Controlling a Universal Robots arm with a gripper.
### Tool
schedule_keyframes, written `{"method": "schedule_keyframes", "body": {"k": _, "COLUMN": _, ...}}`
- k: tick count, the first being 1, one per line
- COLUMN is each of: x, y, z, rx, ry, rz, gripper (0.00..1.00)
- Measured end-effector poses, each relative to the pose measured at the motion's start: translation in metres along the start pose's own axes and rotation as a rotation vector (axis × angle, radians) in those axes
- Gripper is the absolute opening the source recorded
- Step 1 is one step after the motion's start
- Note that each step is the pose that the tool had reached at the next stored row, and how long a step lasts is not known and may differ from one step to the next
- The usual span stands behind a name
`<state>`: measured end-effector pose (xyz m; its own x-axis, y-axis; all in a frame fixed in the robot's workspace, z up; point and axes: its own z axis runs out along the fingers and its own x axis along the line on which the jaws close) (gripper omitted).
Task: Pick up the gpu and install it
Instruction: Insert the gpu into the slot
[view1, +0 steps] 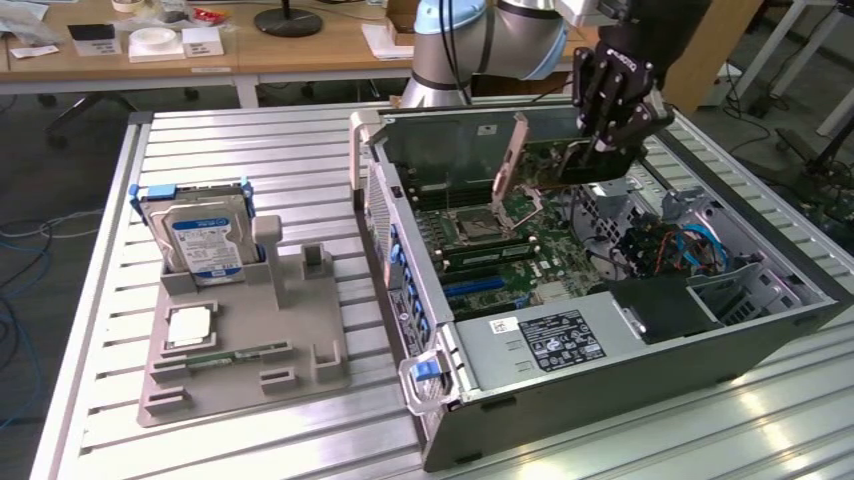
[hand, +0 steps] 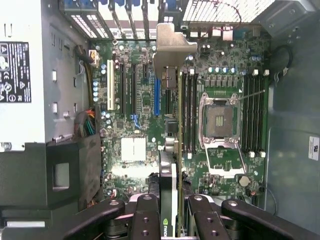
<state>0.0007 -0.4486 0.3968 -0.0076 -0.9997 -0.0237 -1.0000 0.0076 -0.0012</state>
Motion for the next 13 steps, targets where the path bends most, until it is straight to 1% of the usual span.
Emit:
{"method": "schedule_keyframes", "body": {"k": 2, "x": 0.000, "y": 0.0058, "z": 0.0002, "rx": 0.0011, "ry": 0.0002, "rz": 0.000, "gripper": 0.27}}
{"method": "schedule_keyframes", "body": {"k": 4, "x": 0.000, "y": 0.0119, "z": 0.0004, "rx": 0.0038, "ry": 0.0001, "rz": 0.000, "gripper": 0.27}}
{"method": "schedule_keyframes", "body": {"k": 10, "x": 0.000, "y": 0.0131, "z": 0.0006, "rx": 0.0041, "ry": -0.0001, "rz": 0.000, "gripper": 0.27}}
{"method": "schedule_keyframes", "body": {"k": 13, "x": 0.000, "y": 0.0188, "z": 0.0020, "rx": 0.0041, "ry": 0.0000, "rz": 0.000, "gripper": 0.27}}
